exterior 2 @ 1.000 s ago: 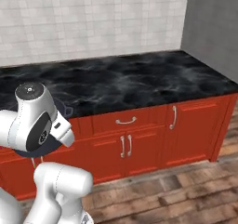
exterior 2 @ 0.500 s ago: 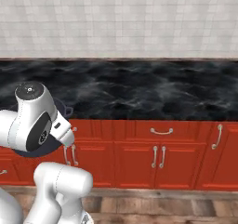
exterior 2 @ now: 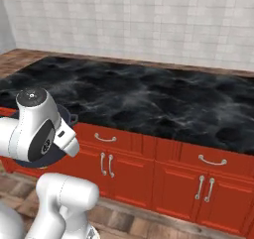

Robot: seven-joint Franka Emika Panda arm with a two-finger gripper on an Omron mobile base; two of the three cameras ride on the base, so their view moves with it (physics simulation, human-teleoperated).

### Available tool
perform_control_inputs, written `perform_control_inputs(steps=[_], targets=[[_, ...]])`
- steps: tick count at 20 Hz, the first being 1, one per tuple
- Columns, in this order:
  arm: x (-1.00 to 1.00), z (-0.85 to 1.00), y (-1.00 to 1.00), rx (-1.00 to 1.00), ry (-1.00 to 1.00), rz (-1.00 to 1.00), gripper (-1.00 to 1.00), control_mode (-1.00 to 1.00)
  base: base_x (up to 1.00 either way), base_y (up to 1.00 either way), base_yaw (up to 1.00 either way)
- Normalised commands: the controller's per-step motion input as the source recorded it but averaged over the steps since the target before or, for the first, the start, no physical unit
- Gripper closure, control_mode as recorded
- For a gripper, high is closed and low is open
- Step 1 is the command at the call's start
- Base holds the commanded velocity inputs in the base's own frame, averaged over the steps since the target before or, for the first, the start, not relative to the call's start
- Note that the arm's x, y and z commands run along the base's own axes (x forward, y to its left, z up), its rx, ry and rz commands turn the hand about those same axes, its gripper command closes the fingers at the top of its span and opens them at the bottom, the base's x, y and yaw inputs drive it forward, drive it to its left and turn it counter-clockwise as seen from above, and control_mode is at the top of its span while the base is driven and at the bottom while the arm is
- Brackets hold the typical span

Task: Move the pot and pan from the stove into the sink.

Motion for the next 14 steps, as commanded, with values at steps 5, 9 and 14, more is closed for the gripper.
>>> perform_control_inputs(steps=[5,9,14], targets=[[0.00,0.00,0.00,0.00,0.00,0.00,1.00,1.00,-0.02,0.00,0.49],[0.00,0.00,0.00,0.00,0.00,0.00,1.00,1.00,-0.03,0.00,0.49],[0.00,0.00,0.00,0.00,0.00,0.00,1.00,1.00,-0.04,0.00,0.49]])
